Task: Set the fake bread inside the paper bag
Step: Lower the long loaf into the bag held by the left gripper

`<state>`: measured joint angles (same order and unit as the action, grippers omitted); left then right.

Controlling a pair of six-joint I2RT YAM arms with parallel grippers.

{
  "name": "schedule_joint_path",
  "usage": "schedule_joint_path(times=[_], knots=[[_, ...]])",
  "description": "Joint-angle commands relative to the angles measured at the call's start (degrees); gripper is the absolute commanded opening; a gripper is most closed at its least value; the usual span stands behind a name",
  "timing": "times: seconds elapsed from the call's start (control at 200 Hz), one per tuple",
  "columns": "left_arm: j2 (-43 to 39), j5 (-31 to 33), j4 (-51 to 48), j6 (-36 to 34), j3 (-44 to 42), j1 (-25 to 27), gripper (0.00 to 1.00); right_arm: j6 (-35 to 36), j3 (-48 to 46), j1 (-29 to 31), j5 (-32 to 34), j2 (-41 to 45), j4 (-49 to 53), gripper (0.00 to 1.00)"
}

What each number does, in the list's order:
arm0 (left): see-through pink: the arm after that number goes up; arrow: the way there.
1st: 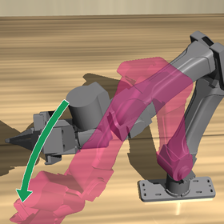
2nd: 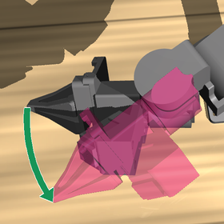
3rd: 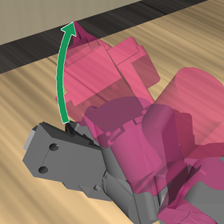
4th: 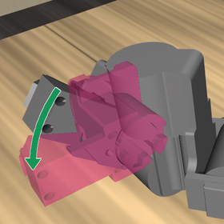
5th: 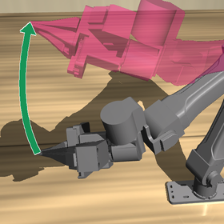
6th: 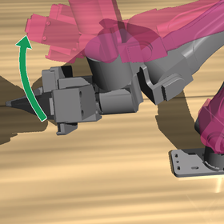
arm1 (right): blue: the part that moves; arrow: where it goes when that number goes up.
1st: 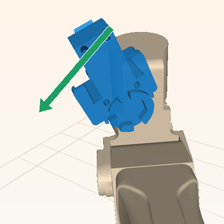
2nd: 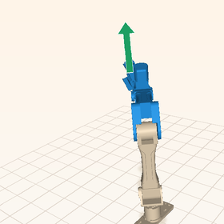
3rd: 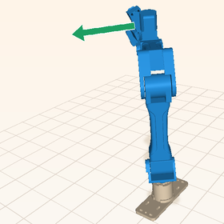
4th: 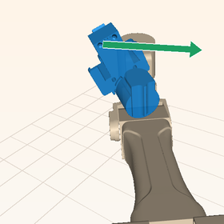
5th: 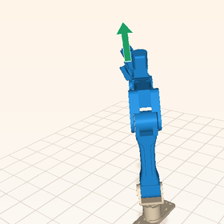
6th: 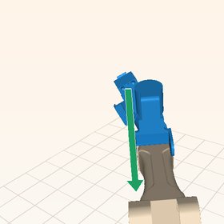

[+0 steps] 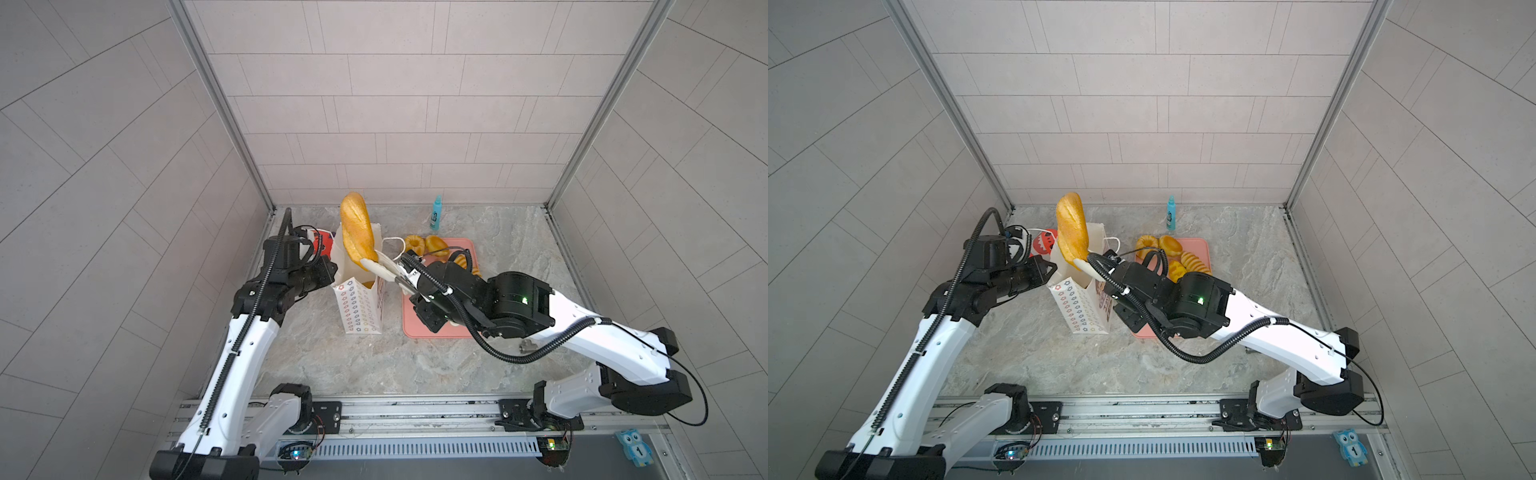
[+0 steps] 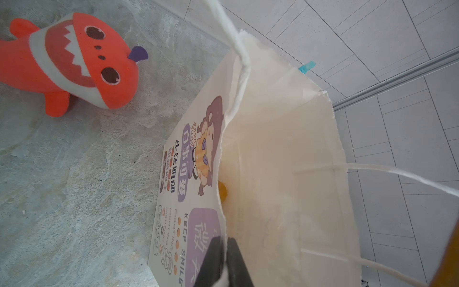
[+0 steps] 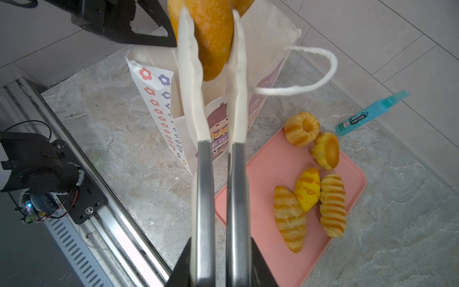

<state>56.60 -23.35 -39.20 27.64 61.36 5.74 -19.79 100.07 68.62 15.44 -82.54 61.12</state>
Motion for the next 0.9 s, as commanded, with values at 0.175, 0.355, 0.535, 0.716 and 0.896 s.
schedule_joint_path(times=[0.175, 0.355, 0.535, 0.716, 0.896], knots=[[-0.7, -0.5, 0.8, 0.4, -0.2, -0.2, 0.12, -1.0, -1.2, 0.3, 0.8, -0.1, -1.0, 0.20], [-0.7, -0.5, 0.7, 0.3, -0.1, -0.2, 0.12, -1.0, -1.9, 0.3, 0.9, -0.4, -1.2, 0.21], [-0.6, -0.6, 0.7, 0.4, 0.1, -0.3, 0.12, -1.0, -2.4, 0.3, 1.2, -0.7, -1.3, 0.21], [-0.5, -0.6, 0.8, 0.4, 0.1, -0.3, 0.12, -1.0, -2.3, 0.2, 1.4, -1.2, -1.8, 0.22], [-0.6, -0.6, 0.7, 0.4, 0.1, -0.2, 0.12, -1.1, -2.3, 0.2, 1.4, -1.6, -1.8, 0.23]])
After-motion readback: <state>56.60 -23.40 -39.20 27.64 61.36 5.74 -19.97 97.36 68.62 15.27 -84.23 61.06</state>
